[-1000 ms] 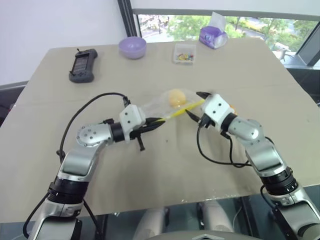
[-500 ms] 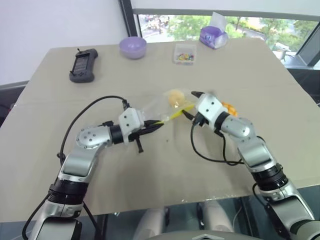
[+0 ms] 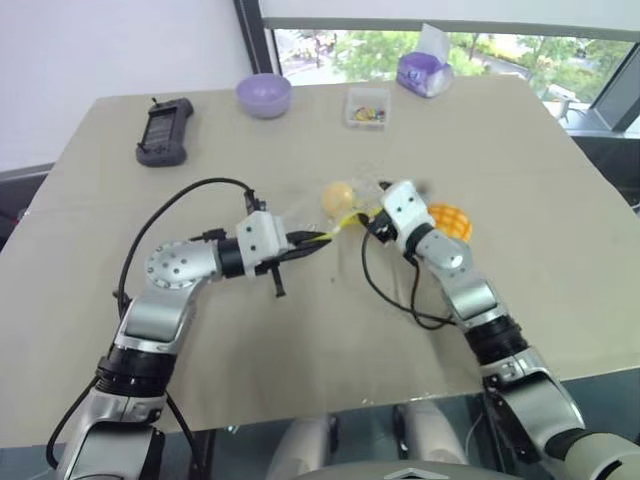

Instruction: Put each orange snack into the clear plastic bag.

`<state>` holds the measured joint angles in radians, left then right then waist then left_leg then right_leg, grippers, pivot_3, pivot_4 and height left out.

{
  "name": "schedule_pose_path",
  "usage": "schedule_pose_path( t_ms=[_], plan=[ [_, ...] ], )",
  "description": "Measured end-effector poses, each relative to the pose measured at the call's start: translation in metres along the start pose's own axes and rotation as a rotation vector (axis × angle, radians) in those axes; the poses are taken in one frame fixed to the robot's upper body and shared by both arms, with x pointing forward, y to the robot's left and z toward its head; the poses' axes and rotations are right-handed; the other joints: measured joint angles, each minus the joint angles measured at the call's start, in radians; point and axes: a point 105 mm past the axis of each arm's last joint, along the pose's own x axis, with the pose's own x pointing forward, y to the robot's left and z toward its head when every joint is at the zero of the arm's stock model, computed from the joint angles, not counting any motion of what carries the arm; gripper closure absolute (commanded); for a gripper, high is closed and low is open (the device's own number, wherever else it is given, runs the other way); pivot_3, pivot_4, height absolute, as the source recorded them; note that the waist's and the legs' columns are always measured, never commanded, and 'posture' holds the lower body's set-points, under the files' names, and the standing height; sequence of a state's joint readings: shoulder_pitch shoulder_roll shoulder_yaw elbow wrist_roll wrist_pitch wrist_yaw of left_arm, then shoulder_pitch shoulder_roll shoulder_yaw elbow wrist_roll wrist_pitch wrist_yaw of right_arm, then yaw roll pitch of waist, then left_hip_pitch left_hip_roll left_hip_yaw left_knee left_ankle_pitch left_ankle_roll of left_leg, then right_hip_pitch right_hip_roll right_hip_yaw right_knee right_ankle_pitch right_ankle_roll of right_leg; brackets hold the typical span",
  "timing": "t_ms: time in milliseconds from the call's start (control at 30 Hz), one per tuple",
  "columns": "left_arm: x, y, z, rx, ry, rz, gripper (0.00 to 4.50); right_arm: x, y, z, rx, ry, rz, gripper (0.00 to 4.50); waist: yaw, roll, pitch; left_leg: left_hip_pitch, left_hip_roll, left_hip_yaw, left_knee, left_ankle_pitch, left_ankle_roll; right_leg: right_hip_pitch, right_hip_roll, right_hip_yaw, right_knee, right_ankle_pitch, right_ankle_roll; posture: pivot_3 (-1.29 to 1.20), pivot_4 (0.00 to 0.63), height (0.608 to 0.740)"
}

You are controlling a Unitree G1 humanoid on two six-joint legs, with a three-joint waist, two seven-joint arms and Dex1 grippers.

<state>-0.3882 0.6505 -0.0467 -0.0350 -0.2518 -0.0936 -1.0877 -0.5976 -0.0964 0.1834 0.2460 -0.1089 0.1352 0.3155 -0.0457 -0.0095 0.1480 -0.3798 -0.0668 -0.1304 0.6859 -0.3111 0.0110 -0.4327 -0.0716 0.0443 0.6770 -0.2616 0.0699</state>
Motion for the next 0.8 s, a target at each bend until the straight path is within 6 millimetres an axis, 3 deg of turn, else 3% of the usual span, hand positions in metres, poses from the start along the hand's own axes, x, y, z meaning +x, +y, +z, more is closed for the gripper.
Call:
schedule_pose_path(
  t_ms=[167,367,467,533,600,800],
  plan=[
    [-0.003,0.007,-0.005,-0.014,-0.016,-0.026,4.50,-0.001,-0.005,-0.002,0.107,-0.003,-0.019,1.11,-0.004,0.000,0.000,0.000,0.000,0.000,0.000,0.000,0.000,0.000,0.000,0.000,0.000,0.000,0.000,0.00,0.150,0.740],
    [0.004,0.016,0.003,-0.028,-0.087,-0.056,4.50,0.000,-0.008,-0.028,-0.169,0.098,-0.030,1.11,-0.023,0.000,0.000,0.000,-0.001,0.000,0.001,0.000,0.000,0.000,0.000,0.000,0.001,0.000,0.000,0.00,0.150,0.740],
    [0.010,0.013,0.010,-0.022,-0.147,-0.093,4.50,0.001,-0.013,-0.031,-0.014,0.087,-0.094,1.11,-0.032,0.000,0.000,0.000,0.000,0.000,0.001,0.000,0.000,0.000,0.000,0.000,0.001,0.000,0.000,0.00,0.150,0.740],
    [0.013,0.012,0.014,-0.020,-0.175,-0.118,4.50,0.006,-0.022,-0.033,0.022,0.098,-0.171,1.11,-0.041,0.000,0.000,0.000,0.000,0.000,0.001,0.000,0.000,0.000,0.000,0.000,0.001,0.000,0.000,0.00,0.150,0.740],
    [0.014,0.012,0.013,-0.019,-0.183,-0.122,4.50,0.006,-0.043,-0.032,0.016,0.102,-0.284,1.11,-0.044,0.000,0.000,0.000,-0.001,0.000,0.001,0.000,0.000,0.000,0.000,0.001,0.002,0.000,0.000,0.00,0.150,0.740],
    [0.018,0.025,0.008,0.020,-0.195,-0.106,4.50,-0.004,-0.074,-0.005,-0.132,0.012,-0.423,1.11,-0.047,0.000,0.000,-0.001,-0.001,0.000,0.001,0.000,0.000,0.000,0.000,0.000,0.001,0.000,0.000,0.00,0.150,0.740]
  ],
)
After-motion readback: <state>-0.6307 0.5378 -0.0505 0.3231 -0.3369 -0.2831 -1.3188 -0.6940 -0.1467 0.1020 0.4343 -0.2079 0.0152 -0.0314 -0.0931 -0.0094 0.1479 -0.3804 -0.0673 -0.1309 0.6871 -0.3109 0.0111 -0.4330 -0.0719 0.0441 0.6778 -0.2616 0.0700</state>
